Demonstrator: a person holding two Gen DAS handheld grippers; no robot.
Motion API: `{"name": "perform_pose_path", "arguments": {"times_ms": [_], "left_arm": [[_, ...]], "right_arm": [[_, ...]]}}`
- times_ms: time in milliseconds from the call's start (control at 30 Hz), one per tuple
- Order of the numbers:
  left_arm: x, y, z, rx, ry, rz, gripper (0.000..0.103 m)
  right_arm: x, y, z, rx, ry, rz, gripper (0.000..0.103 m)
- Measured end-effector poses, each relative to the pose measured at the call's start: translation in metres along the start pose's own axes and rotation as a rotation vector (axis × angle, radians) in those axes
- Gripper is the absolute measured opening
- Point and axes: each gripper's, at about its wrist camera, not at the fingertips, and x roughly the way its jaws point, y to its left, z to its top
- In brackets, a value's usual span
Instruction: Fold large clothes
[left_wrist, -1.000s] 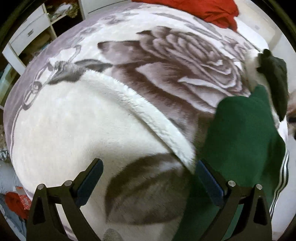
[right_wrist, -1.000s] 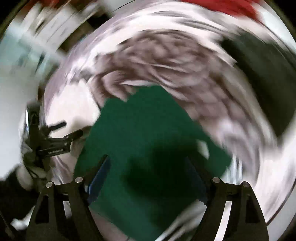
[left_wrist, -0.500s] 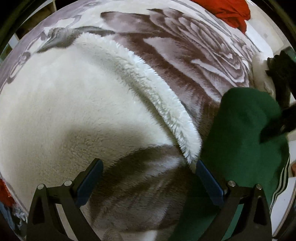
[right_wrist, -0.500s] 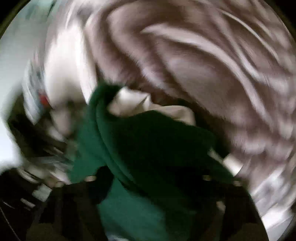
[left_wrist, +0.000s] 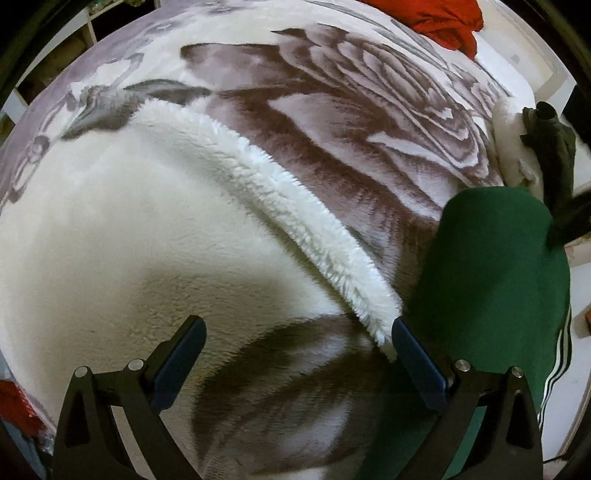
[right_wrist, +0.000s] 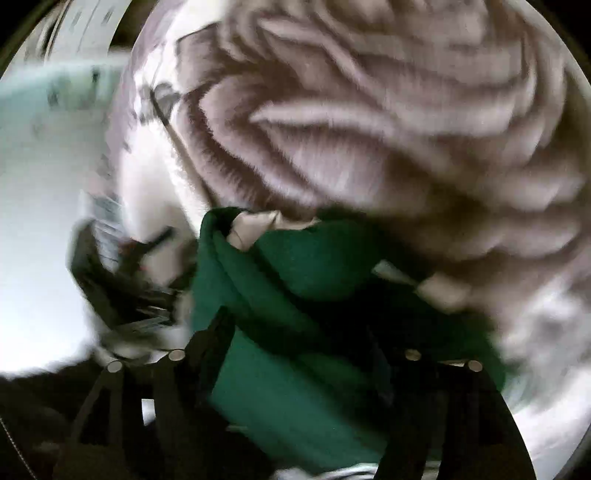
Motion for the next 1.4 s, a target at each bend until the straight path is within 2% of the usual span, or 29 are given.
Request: {"name": "perform_pose_path", "arguments": {"times_ms": [67, 100, 133, 200, 233, 267, 300, 367, 433, 500, 567, 600, 633, 667, 700, 767, 833, 867, 933, 1033, 1167, 1233, 1267, 1300, 1333, 1400], "left_arm": [[0.002, 0.002, 0.000, -0.023, 0.005, 0.006, 0.103], [0.003, 0.004, -0.001, -0.038, 0.007, 0.006, 0.103], [0.004, 0.005, -0.002, -0.046, 0.010, 0.007, 0.103], [0.007, 0.005, -0.005, -0.055, 0.018, 0.010, 0.103], [0.008, 0.005, -0.007, -0.054, 0.022, 0.012, 0.103], [0.009, 0.005, -0.010, -0.047, 0.028, 0.016, 0.103], [0.008, 0.004, -0.011, -0.041, 0.029, 0.018, 0.103], [0.005, 0.003, -0.015, -0.029, 0.022, 0.012, 0.103], [0.000, 0.002, -0.017, -0.021, 0.005, -0.010, 0.103], [-0.004, 0.001, -0.015, -0.016, -0.005, -0.014, 0.103], [-0.004, -0.002, -0.012, -0.014, -0.011, -0.007, 0.103], [-0.002, -0.004, -0.008, -0.016, -0.008, -0.008, 0.103], [-0.001, -0.005, -0.006, -0.019, -0.006, -0.014, 0.103], [0.000, -0.007, -0.003, -0.022, -0.003, -0.017, 0.103], [0.000, -0.009, 0.001, -0.026, 0.000, -0.017, 0.103], [0.000, -0.012, 0.006, -0.029, -0.003, -0.037, 0.103], [0.003, -0.016, 0.011, -0.035, 0.001, -0.042, 0.103], [0.004, -0.017, 0.012, -0.038, 0.004, -0.047, 0.103], [0.008, -0.018, 0.015, -0.051, 0.016, -0.053, 0.103], [0.012, -0.015, 0.016, -0.086, 0.038, -0.067, 0.103], [0.015, -0.013, 0.015, -0.106, 0.057, -0.062, 0.102], [0.015, -0.014, 0.014, -0.096, 0.060, -0.046, 0.102], [0.013, -0.014, 0.014, -0.091, 0.055, -0.041, 0.102], [0.012, -0.014, 0.014, -0.088, 0.050, -0.043, 0.102], [0.011, -0.013, 0.014, -0.088, 0.047, -0.053, 0.102], [0.010, -0.010, 0.013, -0.101, 0.047, -0.075, 0.102]], "right_arm": [[-0.011, 0.009, 0.007, -0.075, -0.036, -0.009, 0.070], [-0.005, 0.017, 0.011, -0.110, -0.027, -0.014, 0.070], [0.007, 0.030, 0.016, -0.176, 0.000, -0.061, 0.073], [0.037, 0.045, 0.024, -0.318, 0.056, -0.213, 0.075], [0.053, 0.048, 0.027, -0.356, 0.079, -0.244, 0.074], [0.063, 0.046, 0.032, -0.335, 0.092, -0.228, 0.072], [0.071, 0.033, 0.039, -0.240, 0.126, -0.151, 0.060], [0.069, 0.013, 0.048, -0.094, 0.147, -0.013, 0.052], [0.056, -0.029, 0.041, 0.213, 0.165, 0.273, 0.035], [0.052, -0.052, 0.025, 0.362, 0.170, 0.443, 0.029], [0.058, -0.073, 0.014, 0.422, 0.163, 0.526, 0.028], [0.068, -0.093, 0.008, 0.532, 0.158, 0.592, 0.028], [0.075, -0.104, 0.007, 0.586, 0.152, 0.622, 0.027], [0.077, -0.106, 0.009, 0.581, 0.151, 0.624, 0.027], [0.072, -0.100, 0.017, 0.512, 0.161, 0.586, 0.030], [0.050, -0.078, 0.028, 0.336, 0.153, 0.442, 0.039], [0.019, -0.053, 0.032, 0.137, 0.096, 0.262, 0.068], [0.011, -0.046, 0.033, 0.092, 0.080, 0.223, 0.071], [0.003, -0.034, 0.034, -0.008, 0.075, 0.116, 0.073], [0.019, -0.033, 0.037, -0.091, 0.115, 0.019, 0.073], [0.045, -0.026, 0.034, -0.176, 0.102, -0.011, 0.074], [0.050, -0.031, 0.035, -0.083, 0.108, 0.049, 0.058], [0.049, -0.046, 0.034, 0.079, 0.093, 0.155, 0.054], [0.048, -0.054, 0.032, 0.161, 0.088, 0.219, 0.048], [0.046, -0.069, 0.024, 0.268, 0.080, 0.346, 0.044], [0.049, -0.094, 0.008, 0.387, 0.061, 0.483, 0.040]]}}
